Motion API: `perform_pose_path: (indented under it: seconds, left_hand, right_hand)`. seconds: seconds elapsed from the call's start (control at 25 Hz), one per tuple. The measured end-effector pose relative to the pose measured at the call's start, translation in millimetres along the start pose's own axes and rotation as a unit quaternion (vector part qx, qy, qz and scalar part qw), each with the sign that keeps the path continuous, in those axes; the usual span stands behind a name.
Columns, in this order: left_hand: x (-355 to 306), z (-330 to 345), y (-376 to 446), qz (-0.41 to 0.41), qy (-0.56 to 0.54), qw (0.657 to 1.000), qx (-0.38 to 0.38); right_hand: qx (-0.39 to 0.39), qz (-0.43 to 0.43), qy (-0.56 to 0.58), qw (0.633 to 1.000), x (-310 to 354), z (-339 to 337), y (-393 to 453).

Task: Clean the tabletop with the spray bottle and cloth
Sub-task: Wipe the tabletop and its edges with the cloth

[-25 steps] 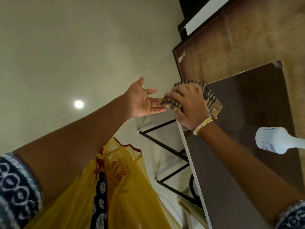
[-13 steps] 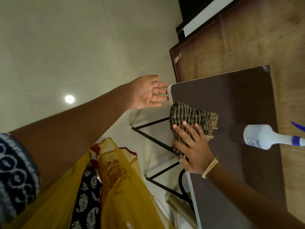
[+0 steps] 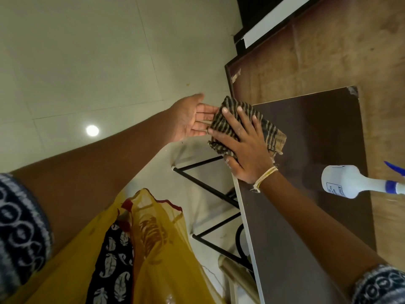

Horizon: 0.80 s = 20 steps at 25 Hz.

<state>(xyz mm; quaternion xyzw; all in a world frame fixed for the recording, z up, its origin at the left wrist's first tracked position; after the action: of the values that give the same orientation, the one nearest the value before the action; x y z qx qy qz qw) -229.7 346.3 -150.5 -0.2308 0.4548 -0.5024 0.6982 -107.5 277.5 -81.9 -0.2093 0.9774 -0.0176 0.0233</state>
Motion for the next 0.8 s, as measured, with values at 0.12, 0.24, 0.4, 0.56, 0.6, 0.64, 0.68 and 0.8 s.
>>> perform_pose_path:
  seconds: [0.12,0.24,0.4,0.56,0.6,0.64,0.68,0.8]
  left_hand:
    - [-2.2,6.8,-3.7,0.013,0.012,1.000,0.007]
    - [3.5,12.3,-5.2,0.021,-0.031,0.999,-0.002]
    - [12.6,15.0,-5.2,0.037,-0.067,0.997,-0.002]
    - [11.5,12.7,-2.3,0.046,-0.075,0.996,-0.007]
    - [10.3,13.6,-2.7,0.051,-0.071,0.996,-0.004]
    - [10.0,14.9,-2.6,0.055,-0.066,0.996,-0.001]
    - [10.1,15.6,-1.1,0.054,-0.062,0.997,-0.004]
    - [5.7,12.3,6.0,0.047,-0.040,0.998,-0.028]
  right_hand:
    - [0.011,-0.009,0.018,1.000,9.1,3.1,-45.9]
    - [0.051,-0.036,0.029,0.998,25.0,7.9,-119.2]
    - [0.083,-0.055,0.013,0.995,26.3,8.4,-146.3]
    - [0.062,-0.029,0.022,0.997,1.7,8.2,-71.9]
    - [0.044,-0.015,0.031,0.998,-7.1,6.0,-49.2]
    - [0.023,-0.002,0.035,0.999,-15.9,4.1,-28.8]
    - [0.003,0.008,0.033,0.999,-25.0,2.6,-10.2]
    - [-0.025,0.060,0.018,0.998,-66.8,2.7,28.4]
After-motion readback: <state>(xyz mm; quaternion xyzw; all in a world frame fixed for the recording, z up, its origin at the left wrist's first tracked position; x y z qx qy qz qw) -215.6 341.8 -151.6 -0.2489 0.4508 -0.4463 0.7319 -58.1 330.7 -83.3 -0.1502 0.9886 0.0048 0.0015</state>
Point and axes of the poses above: each hand's wrist, its own y-axis towards the middle knuckle, its own z-axis out of the palm, x = y × z, the point moved 6 cm from there along y, towards the middle knuckle, and after that the axes turned 9 degrees about -x, right-handed, at the moved point
